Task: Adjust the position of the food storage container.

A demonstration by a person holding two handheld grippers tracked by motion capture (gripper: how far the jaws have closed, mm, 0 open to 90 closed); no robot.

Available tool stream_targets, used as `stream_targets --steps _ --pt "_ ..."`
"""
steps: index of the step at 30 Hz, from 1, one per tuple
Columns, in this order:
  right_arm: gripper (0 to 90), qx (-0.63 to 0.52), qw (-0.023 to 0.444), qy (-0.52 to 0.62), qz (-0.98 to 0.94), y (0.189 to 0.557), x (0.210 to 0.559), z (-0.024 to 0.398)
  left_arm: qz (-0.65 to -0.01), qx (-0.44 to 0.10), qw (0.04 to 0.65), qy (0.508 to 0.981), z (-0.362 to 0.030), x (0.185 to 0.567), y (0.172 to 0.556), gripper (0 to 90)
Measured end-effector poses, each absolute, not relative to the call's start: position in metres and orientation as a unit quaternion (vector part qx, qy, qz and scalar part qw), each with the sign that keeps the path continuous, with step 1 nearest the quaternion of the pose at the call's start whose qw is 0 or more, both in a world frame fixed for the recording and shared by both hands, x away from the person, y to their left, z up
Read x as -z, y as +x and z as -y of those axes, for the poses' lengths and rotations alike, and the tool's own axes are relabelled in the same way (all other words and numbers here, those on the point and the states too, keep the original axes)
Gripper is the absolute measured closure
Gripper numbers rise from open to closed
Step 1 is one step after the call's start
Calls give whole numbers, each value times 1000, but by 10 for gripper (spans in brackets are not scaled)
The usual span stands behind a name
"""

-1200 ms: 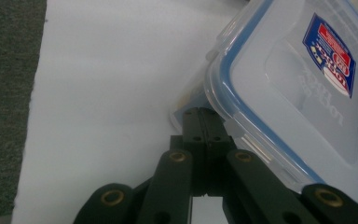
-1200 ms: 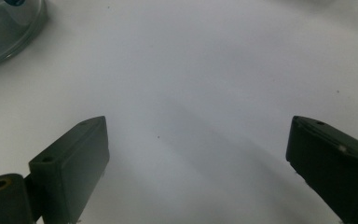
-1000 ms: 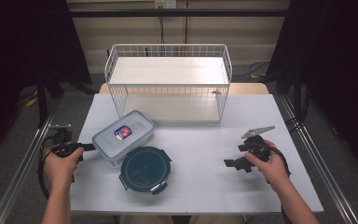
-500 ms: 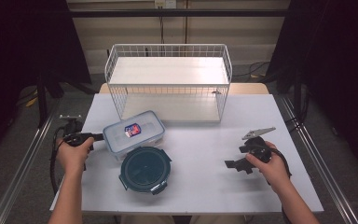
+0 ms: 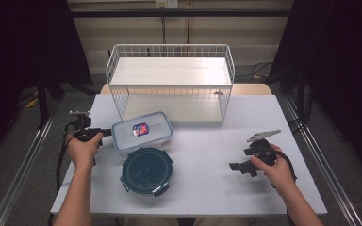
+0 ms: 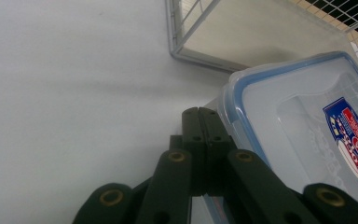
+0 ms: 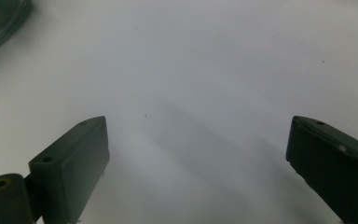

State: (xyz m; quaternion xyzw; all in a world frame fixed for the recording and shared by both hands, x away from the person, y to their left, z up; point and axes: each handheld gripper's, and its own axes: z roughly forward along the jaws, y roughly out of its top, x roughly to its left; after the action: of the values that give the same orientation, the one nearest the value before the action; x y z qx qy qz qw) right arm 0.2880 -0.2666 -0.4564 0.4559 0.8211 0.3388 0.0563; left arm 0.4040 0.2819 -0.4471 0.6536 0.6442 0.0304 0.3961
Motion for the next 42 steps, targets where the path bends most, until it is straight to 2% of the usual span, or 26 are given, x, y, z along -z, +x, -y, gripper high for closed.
stream_targets --steps 17,26,32,35,39,40,42 --pt "57 -341 64 481 -806 274 461 287 -632 -21 418 653 -253 453 432 900" --pt "57 -342 70 487 -801 266 457 290 -619 -15 411 669 -236 451 435 895" --pt "57 -344 71 489 -799 264 456 292 -616 -17 410 673 -232 452 432 861" --pt "57 -344 73 486 -800 265 456 290 -620 -46 392 678 -239 447 430 593" --pt "57 -342 73 485 -801 264 454 287 -624 -55 387 676 -249 440 425 450" --pt "57 -342 73 485 -801 264 454 287 -627 -52 387 674 -251 438 423 450" --pt "57 -342 77 487 -800 264 453 286 -626 -43 389 674 -256 434 420 388"
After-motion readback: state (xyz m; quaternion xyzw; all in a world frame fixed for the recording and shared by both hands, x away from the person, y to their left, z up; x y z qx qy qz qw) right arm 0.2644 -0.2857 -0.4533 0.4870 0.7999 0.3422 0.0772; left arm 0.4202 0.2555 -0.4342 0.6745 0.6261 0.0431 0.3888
